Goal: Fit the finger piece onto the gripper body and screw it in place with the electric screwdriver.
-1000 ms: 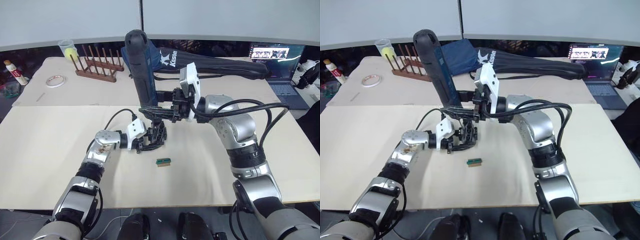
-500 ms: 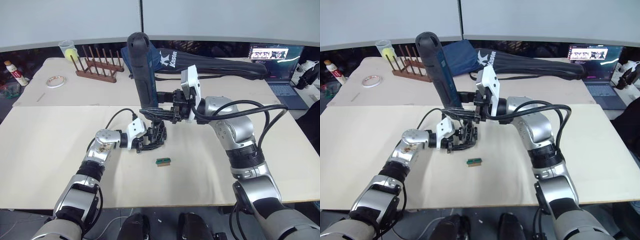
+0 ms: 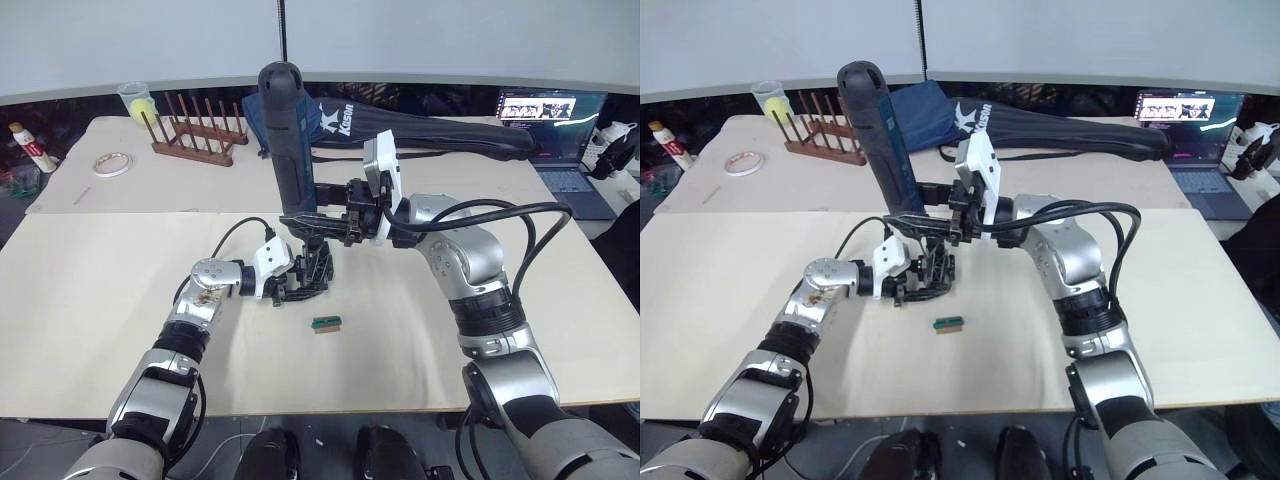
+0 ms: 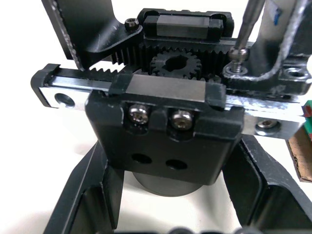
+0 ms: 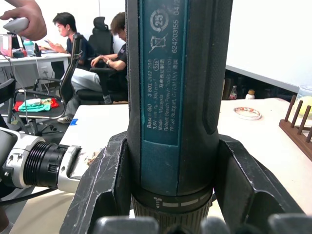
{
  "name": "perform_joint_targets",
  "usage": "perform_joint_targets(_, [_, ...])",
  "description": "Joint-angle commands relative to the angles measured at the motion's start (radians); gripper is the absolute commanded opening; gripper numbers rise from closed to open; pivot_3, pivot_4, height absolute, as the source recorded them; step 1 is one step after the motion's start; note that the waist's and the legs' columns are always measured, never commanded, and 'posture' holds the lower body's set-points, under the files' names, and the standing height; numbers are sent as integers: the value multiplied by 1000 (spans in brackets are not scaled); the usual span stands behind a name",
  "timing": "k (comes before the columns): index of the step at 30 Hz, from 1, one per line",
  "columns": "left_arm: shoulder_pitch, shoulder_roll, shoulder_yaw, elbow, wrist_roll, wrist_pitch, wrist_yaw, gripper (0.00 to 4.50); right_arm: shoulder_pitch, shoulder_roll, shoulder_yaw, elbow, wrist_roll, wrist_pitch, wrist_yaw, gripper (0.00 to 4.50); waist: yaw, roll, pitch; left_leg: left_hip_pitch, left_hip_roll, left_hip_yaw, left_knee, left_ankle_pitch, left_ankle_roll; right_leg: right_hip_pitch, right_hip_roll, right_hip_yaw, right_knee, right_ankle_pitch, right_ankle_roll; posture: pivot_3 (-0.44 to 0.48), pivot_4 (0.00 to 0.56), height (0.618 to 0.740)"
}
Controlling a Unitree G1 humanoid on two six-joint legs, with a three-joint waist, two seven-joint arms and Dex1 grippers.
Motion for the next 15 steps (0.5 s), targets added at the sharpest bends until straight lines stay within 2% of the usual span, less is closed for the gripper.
perform_joint_targets(1, [-13, 10, 16, -28, 1, -9, 10, 2305, 36, 4, 17, 50, -16, 23, -3, 1929, 0, 0, 0, 0, 0, 0, 0, 0, 0, 0, 0, 0, 0, 0, 0, 0, 150, 740])
perform_joint_targets(15, [-1, 13, 17, -43, 1, -10, 11, 2305, 65, 19, -14, 22, -11, 16, -12, 1929, 0, 0, 0, 0, 0, 0, 0, 0, 0, 0, 0, 0, 0, 0, 0, 0, 150, 740])
